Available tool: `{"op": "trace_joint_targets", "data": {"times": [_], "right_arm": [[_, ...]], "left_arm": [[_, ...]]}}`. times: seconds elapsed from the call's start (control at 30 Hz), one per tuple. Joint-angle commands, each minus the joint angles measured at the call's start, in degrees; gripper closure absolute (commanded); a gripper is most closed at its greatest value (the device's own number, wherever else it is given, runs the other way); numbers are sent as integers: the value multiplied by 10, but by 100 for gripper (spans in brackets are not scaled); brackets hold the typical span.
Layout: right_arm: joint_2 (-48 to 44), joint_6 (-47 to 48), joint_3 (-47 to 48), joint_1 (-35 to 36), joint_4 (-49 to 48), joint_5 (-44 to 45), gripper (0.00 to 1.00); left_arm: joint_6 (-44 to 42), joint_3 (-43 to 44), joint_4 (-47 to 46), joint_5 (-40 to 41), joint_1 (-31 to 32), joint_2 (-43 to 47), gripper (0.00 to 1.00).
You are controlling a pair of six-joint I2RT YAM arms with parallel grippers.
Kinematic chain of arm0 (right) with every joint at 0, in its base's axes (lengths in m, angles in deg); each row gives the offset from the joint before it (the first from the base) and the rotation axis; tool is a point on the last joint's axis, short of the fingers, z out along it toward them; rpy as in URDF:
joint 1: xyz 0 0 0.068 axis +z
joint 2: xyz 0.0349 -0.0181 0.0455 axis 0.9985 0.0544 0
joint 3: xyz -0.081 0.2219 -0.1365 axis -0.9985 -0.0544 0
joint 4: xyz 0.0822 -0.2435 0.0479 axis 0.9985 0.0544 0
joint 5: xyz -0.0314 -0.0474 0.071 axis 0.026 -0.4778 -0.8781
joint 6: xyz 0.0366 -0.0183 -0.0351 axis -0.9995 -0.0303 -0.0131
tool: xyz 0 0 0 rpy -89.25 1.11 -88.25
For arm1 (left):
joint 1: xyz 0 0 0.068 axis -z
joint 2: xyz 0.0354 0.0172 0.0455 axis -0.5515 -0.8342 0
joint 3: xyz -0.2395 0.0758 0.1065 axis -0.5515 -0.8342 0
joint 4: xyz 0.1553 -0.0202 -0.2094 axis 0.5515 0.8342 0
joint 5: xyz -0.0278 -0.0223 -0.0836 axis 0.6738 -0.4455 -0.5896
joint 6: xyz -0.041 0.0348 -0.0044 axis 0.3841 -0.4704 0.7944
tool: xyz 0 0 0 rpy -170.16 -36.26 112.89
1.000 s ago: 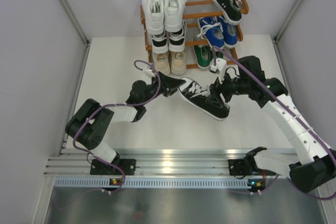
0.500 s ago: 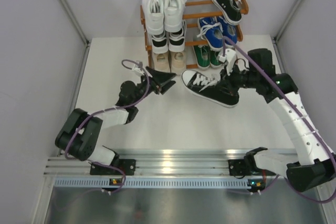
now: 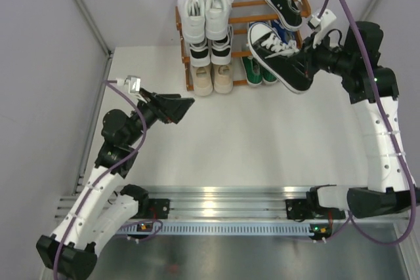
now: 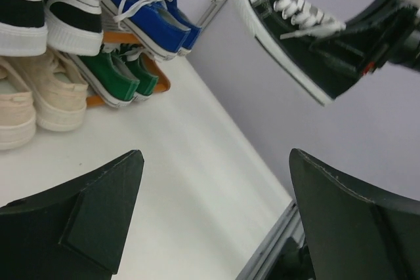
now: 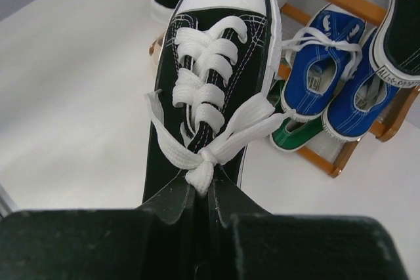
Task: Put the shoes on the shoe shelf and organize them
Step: Place the shoe at the shoe shelf.
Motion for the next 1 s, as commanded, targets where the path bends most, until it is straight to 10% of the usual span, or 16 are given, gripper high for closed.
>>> {"op": "trace_joint_targets", "data": {"times": [0.0, 0.97], "right_arm": [[56, -65, 79, -3, -118, -1, 100], [460, -109, 389, 82, -372, 261, 100]], "left_arm": [[-123, 16, 170, -3, -3, 50, 2], [-98, -36, 321, 46, -2, 254, 2]]}}
